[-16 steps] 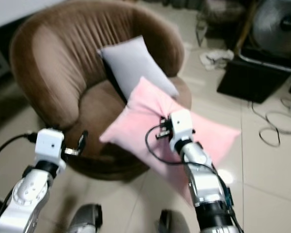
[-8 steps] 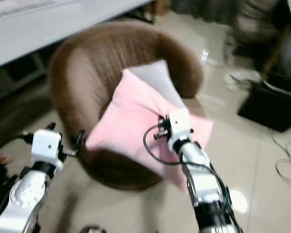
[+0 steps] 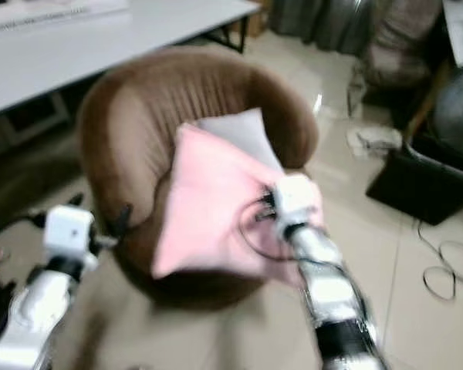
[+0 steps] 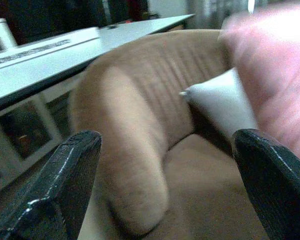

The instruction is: Move the pillow to the sofa from floor

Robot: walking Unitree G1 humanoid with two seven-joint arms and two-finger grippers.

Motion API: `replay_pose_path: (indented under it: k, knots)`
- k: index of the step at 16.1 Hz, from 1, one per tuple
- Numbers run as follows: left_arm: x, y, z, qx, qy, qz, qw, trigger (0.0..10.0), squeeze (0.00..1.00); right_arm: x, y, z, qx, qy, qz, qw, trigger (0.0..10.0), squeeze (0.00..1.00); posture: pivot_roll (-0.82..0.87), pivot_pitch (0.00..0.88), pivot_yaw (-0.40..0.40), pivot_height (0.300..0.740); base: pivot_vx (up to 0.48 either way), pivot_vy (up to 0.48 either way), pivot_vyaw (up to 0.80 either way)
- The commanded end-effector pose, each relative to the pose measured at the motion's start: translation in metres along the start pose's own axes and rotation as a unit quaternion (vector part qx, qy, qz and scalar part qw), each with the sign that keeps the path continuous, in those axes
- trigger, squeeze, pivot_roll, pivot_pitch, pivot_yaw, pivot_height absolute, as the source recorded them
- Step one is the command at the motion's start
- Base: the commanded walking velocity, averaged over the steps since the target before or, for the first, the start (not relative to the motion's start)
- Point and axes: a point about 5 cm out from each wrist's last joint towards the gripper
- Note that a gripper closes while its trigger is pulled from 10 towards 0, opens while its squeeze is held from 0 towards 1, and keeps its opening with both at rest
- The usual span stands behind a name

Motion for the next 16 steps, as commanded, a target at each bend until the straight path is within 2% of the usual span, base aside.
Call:
replay_pose_path:
  k: [1,7,16]
  knots:
    - [-0.006,0.002,0.002,-0.004,-0.012,0.000,1.000,10.0,0.00,-0.010,0.011,-0.001,-0.024,-0.012,-0.016,1.000,10.0,0.00,0.12,0.000,-0.046,0.740,0.000,0.000,0.00]
    - [-0.008,0.001,0.008,0.005,-0.048,0.008,0.999,10.0,0.00,-0.014,-0.009,-0.009,0.024,-0.049,-0.006,0.998,10.0,0.00,0.09,0.000,-0.013,0.740,0.000,0.000,0.00]
    - [-0.018,-0.012,0.014,0.031,-0.061,0.002,0.998,10.0,0.00,-0.021,-0.027,-0.026,0.067,-0.098,-0.007,0.993,10.0,0.00,0.01,0.000,0.034,0.740,0.000,0.000,0.00]
Point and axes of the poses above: a point about 5 cm out from each wrist's last joint towards the gripper, its own z axis pointing out of the wrist towards the gripper, its own y axis along the axis of the wrist's last joint, x = y × z, and after that the axes turned 5 degrees about -z, right-handed
